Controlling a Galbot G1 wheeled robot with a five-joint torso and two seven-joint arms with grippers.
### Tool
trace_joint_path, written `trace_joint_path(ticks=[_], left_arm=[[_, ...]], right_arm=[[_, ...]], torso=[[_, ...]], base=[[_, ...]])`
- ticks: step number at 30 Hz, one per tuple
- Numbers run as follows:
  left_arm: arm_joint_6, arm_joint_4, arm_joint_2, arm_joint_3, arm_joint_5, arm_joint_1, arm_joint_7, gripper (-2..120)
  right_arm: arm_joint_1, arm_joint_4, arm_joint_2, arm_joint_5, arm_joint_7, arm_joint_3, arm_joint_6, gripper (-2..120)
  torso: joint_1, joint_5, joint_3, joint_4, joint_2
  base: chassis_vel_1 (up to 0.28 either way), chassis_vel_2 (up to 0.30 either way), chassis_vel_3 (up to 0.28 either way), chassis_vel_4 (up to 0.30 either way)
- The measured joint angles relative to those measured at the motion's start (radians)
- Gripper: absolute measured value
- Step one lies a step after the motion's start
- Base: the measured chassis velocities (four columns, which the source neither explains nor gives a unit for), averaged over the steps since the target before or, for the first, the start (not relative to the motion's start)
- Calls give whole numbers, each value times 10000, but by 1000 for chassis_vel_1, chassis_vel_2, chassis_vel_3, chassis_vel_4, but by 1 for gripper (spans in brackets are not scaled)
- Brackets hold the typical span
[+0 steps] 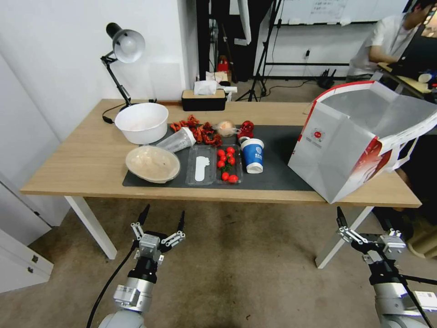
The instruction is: Pick up the food delivery bag from the floor and place it on the table.
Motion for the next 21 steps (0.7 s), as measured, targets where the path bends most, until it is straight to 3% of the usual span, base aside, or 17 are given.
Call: trace_joint_path(ticks=[21], left_arm=[[15,-3,0,0,-3,0,5,100]], right_arm=[[-1,4,0,5,2,1,2,100]], torso=[[0,0,0,0,0]], base=[[0,0,0,0]])
